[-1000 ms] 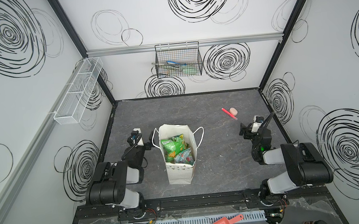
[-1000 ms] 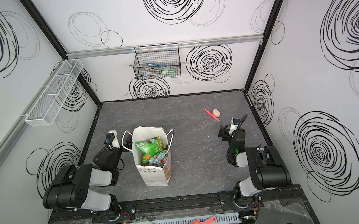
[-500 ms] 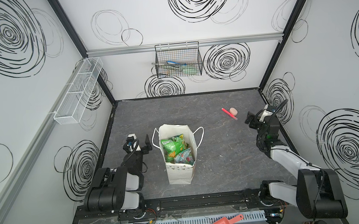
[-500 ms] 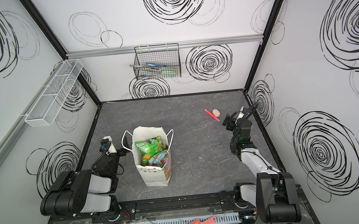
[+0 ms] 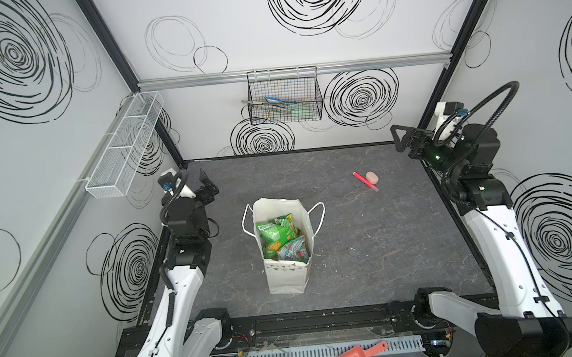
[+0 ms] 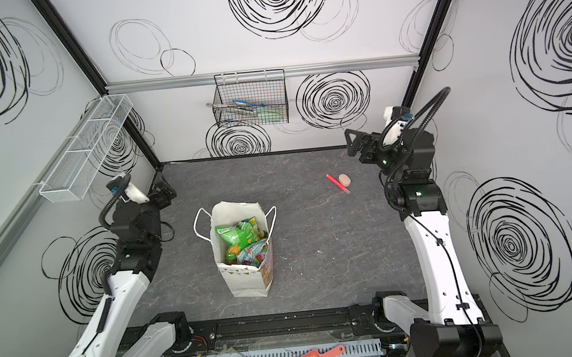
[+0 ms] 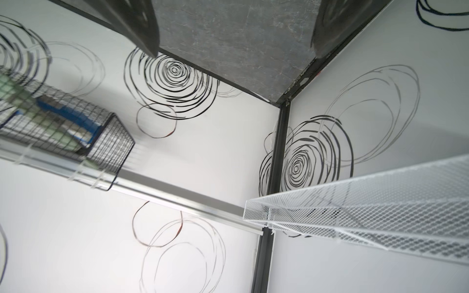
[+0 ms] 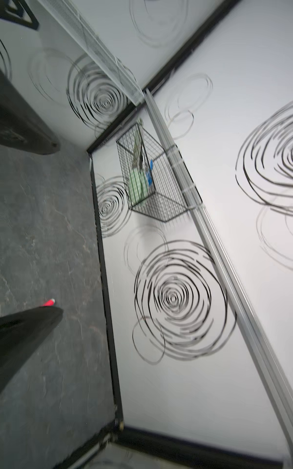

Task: Take the snacks out of the paper bag
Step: Pick up the snack from the paper bag.

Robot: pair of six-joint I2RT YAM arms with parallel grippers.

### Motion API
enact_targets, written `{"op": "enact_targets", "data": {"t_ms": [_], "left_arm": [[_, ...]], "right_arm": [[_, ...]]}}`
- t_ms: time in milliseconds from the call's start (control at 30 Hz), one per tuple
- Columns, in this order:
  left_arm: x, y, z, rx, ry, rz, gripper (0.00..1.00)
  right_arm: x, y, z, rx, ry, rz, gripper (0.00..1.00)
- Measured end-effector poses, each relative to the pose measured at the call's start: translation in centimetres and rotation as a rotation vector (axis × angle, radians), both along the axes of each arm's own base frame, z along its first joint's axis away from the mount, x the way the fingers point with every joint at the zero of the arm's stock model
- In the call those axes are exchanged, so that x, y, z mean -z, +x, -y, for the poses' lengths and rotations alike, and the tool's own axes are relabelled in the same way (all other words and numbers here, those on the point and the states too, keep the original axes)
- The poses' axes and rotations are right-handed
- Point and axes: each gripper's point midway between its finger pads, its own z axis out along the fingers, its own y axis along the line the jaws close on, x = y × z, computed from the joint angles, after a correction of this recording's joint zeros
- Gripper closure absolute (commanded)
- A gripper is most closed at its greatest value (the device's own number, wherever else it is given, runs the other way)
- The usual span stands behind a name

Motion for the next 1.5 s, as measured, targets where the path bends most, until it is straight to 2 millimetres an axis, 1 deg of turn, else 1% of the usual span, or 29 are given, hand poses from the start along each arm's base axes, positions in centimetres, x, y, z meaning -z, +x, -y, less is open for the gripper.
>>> {"op": "enact_targets", "data": {"t_ms": [33, 100, 133, 200, 300, 367, 400, 433, 500, 567, 633, 667, 733, 800, 833, 900, 933, 967, 1000, 1033, 1067, 1200, 1300, 1400, 1467, 1500], "left_arm": [[-1.2, -0.3, 0.4, 0.021, -0.027, 0.002, 0.04], [-4.3, -1.0, 1.7, 0.095, -0.089, 0.01, 0.04], [-5.5, -1.4, 2.5, 0.133, -0.112, 0.015, 0.04], [-8.1, -2.4, 5.0, 0.241, -0.161, 0.018, 0.04], [-10.2, -4.4, 9.1, 0.405, -0.214, -0.013, 0.04], [-10.7, -5.7, 11.4, 0.493, -0.232, -0.061, 0.04], [-10.6, -6.5, 12.3, 0.528, -0.237, -0.094, 0.04], [-10.5, -7.0, 13.0, 0.552, -0.238, -0.12, 0.04], [-9.7, -8.2, 14.1, 0.592, -0.237, -0.192, 0.04], [-8.6, -9.2, 14.5, 0.609, -0.231, -0.262, 0.04], [-7.4, -9.8, 14.5, 0.611, -0.22, -0.324, 0.04], [-6.6, -10.1, 14.5, 0.612, -0.214, -0.361, 0.04], [-4.9, -10.4, 14.8, 0.621, -0.203, -0.44, 0.04], [-3.1, -10.6, 15.3, 0.644, -0.195, -0.52, 0.02], [-2.4, -10.7, 15.4, 0.651, -0.191, -0.55, 0.0], [-0.6, -10.7, 15.8, 0.664, -0.188, -0.608, 0.08], [0.4, -10.8, 15.9, 0.667, -0.187, -0.636, 0.12], [1.2, -10.8, 16.1, 0.671, -0.187, -0.661, 0.18], [1.9, -10.8, 16.2, 0.677, -0.184, -0.679, 0.24], [2.4, -10.9, 16.3, 0.683, -0.186, -0.692, 0.29], [2.9, -10.9, 16.5, 0.692, -0.184, -0.708, 0.36], [4.6, -11.0, 17.0, 0.715, -0.191, -0.75, 0.69], [5.4, -11.1, 17.2, 0.723, -0.194, -0.77, 0.84], [5.7, -11.2, 17.3, 0.728, -0.197, -0.773, 1.0], [5.9, -11.2, 17.3, 0.731, -0.201, -0.774, 1.0], [6.0, -11.3, 17.4, 0.733, -0.202, -0.773, 1.0]], "right_arm": [[-0.5, -0.2, -1.3, -0.045, -0.002, -0.008, 0.03], [-1.8, -1.1, -5.0, -0.162, -0.015, -0.021, 0.03], [-2.3, -1.6, -6.8, -0.214, -0.024, -0.025, 0.03], [-3.8, -3.1, -11.1, -0.336, -0.05, -0.021, 0.03], [-5.6, -5.7, -17.0, -0.485, -0.098, 0.002, 0.03], [-6.0, -7.8, -20.9, -0.585, -0.139, 0.014, 0.03], [-5.8, -8.9, -22.8, -0.633, -0.165, 0.012, 0.03], [-5.6, -9.6, -24.3, -0.668, -0.187, 0.012, 0.03], [-4.6, -11.3, -27.6, -0.742, -0.242, 0.0, 0.02], [-2.7, -12.6, -30.4, -0.805, -0.303, -0.021, 0.02], [0.0, -13.7, -32.5, -0.857, -0.365, -0.066, 0.0], [1.7, -14.2, -33.3, -0.88, -0.4, -0.095, 0.01], [5.1, -14.9, -34.3, -0.917, -0.462, -0.156, 0.01], [8.6, -15.3, -34.5, -0.935, -0.516, -0.225, 0.01], [10.0, -15.3, -34.4, -0.934, -0.537, -0.255, 0.01], [13.0, -15.4, -34.2, -0.935, -0.576, -0.315, 0.01], [14.0, -15.4, -34.0, -0.932, -0.59, -0.337, 0.0], [15.2, -15.4, -33.9, -0.927, -0.604, -0.36, 0.0], [16.0, -15.3, -33.7, -0.919, -0.614, -0.377, 0.01], [16.5, -15.2, -33.7, -0.914, -0.621, -0.387, 0.02], [16.8, -15.1, -33.8, -0.909, -0.626, -0.393, 0.02], [18.1, -14.4, -34.4, -0.885, -0.644, -0.401, 0.03], [19.7, -14.2, -34.8, -0.876, -0.674, -0.419, 0.03], [21.4, -14.5, -35.1, -0.883, -0.703, -0.445, 0.03], [22.2, -14.7, -35.4, -0.891, -0.718, -0.456, 0.02], [22.6, -14.7, -35.6, -0.893, -0.724, -0.459, 0.01]]}}
